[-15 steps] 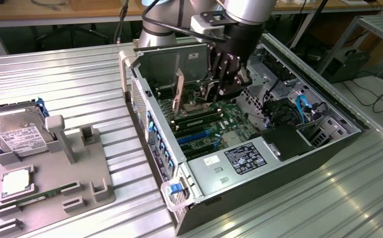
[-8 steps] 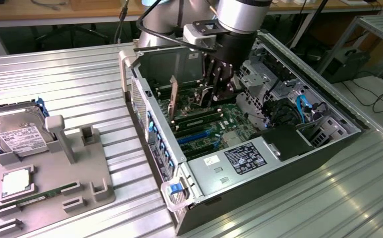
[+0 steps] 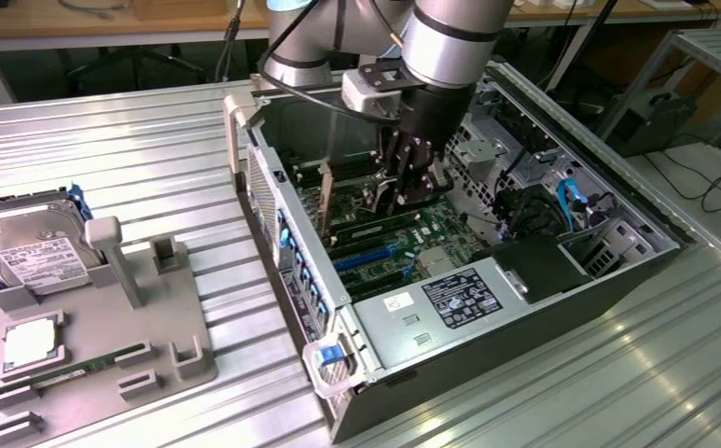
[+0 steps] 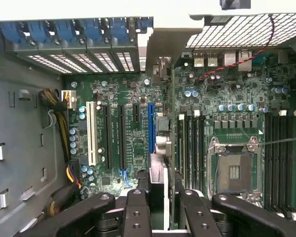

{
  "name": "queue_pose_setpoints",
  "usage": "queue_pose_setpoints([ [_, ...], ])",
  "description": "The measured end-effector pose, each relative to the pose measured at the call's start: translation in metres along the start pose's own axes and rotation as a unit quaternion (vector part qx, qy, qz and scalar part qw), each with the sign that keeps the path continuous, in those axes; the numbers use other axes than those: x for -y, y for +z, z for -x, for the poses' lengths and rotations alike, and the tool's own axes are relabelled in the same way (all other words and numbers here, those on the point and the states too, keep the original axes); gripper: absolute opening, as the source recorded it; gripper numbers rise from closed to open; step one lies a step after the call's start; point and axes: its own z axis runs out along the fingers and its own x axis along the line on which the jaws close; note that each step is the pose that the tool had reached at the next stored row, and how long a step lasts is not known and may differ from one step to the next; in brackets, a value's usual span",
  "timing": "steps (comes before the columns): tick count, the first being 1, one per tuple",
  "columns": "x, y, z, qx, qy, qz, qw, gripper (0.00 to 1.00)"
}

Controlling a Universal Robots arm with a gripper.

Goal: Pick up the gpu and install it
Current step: 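Insert the gpu into the slot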

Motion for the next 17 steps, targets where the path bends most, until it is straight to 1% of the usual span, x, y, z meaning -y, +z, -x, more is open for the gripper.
queue_pose_setpoints([
  [2, -0.0036, 0.0036, 0.000, 0.0005, 0.000, 0.0000, 1.0000, 0.28],
  [4, -0.0042, 0.0064, 0.000, 0.0008, 0.000, -0.0003, 1.0000, 0.28],
  [5, -0.0042, 0.0072, 0.000, 0.0008, 0.000, -0.0015, 1.0000, 0.28],
  [8, -0.0041, 0.0088, 0.000, 0.0010, 0.000, -0.0085, 1.0000, 0.28],
  [9, -0.0041, 0.0094, 0.000, 0.0011, 0.000, -0.0105, 0.9999, 0.28],
  [10, -0.0041, 0.0104, 0.000, 0.0012, 0.000, -0.0118, 0.9999, 0.28],
  [15, -0.0040, 0.0195, -0.001, 0.0012, 0.000, -0.0119, 0.9999, 0.28],
  [17, -0.0059, 0.0218, -0.002, 0.0011, 0.000, -0.0119, 0.9999, 0.28],
])
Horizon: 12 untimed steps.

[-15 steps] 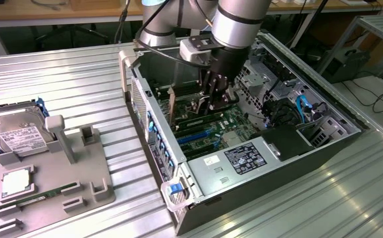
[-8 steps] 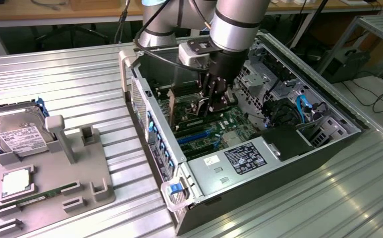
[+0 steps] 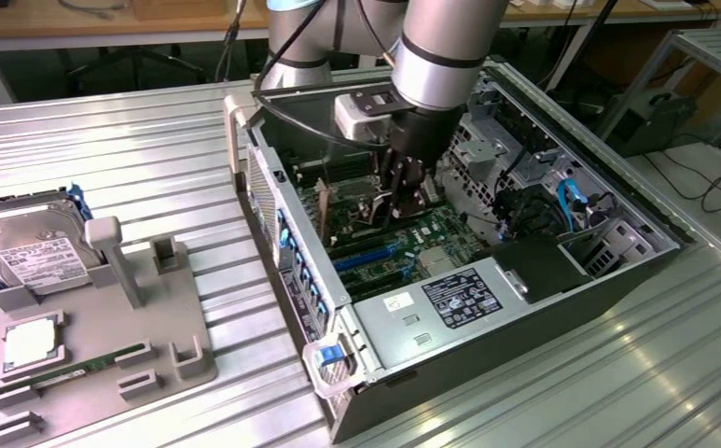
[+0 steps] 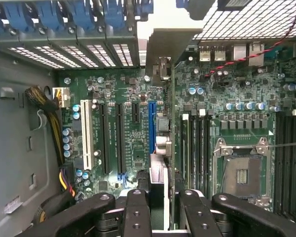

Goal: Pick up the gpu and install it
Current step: 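Insert the gpu into the slot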

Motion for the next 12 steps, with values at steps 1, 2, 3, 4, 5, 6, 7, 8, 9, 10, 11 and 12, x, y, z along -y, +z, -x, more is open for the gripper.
queue_pose_setpoints([
  [1, -0.0015, 0.0009, 0.000, 0.0000, 0.000, 0.0000, 1.0000, 0.28],
  [2, -0.0029, 0.0022, 0.000, 0.0001, 0.000, 0.0000, 1.0000, 0.28],
  [3, -0.0033, 0.0038, 0.000, 0.0001, 0.000, 0.0000, 1.0000, 0.28],
  [4, -0.0033, 0.0054, -0.001, 0.0001, 0.000, 0.0000, 1.0000, 0.28],
  [5, -0.0032, 0.0072, -0.002, 0.0000, 0.000, 0.0000, 1.0000, 0.28],
  [6, -0.0033, 0.0083, -0.003, -0.0001, 0.000, 0.0001, 1.0000, 0.28],
  [7, -0.0032, 0.0093, -0.004, 0.0000, 0.000, 0.0000, 1.0000, 0.28],
  [8, -0.0032, 0.0104, -0.005, 0.0000, 0.000, 0.0000, 1.0000, 0.28],
  [9, -0.0032, 0.0112, -0.006, 0.0000, 0.000, 0.0000, 1.0000, 0.28],
  [10, -0.0036, 0.0119, -0.007, 0.0001, 0.000, 0.0000, 1.0000, 0.28],
  [11, -0.0040, 0.0123, -0.007, 0.0001, 0.000, 0.0000, 1.0000, 0.28],
  [12, -0.0045, 0.0133, -0.009, 0.0001, 0.000, 0.0000, 1.0000, 0.28],
])
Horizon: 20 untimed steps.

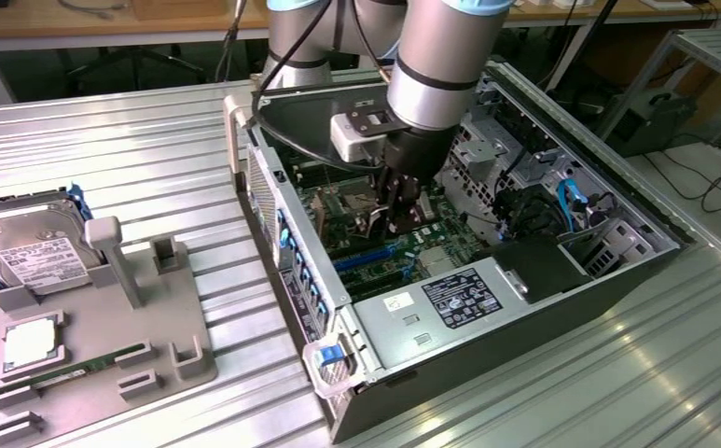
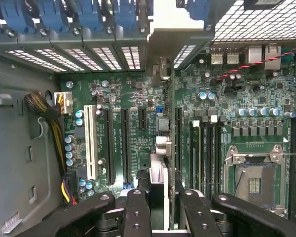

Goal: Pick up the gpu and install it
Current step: 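Insert the gpu into the slot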

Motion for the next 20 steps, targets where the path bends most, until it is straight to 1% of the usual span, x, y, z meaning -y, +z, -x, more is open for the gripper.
queue_pose_setpoints([
  [6, -0.0015, 0.0087, -0.002, -0.0001, 0.000, 0.0000, 1.0000, 0.28],
  [17, -0.0053, 0.0169, -0.003, 0.0000, 0.000, 0.0000, 1.0000, 0.28],
  [20, -0.0067, 0.0177, -0.003, -0.0002, 0.000, 0.0001, 1.0000, 0.28],
])
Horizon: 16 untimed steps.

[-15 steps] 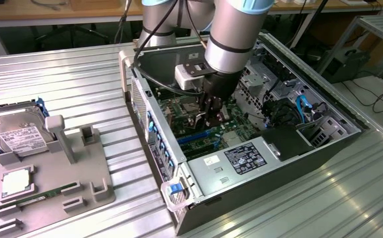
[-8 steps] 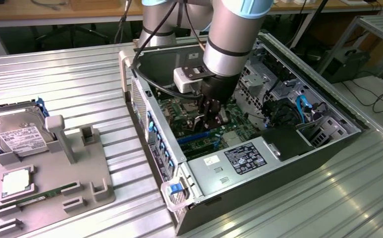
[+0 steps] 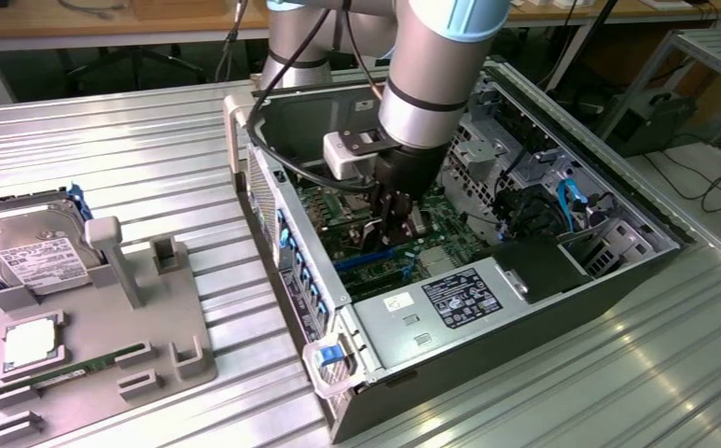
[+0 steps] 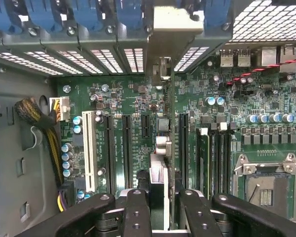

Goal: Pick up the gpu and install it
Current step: 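Insert the gpu into the slot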

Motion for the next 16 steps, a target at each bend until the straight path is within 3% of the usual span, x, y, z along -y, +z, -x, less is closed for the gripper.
queue_pose_setpoints([
  [16, -0.0031, 0.0110, 0.000, 0.0001, 0.000, 0.0000, 1.0000, 0.28],
])
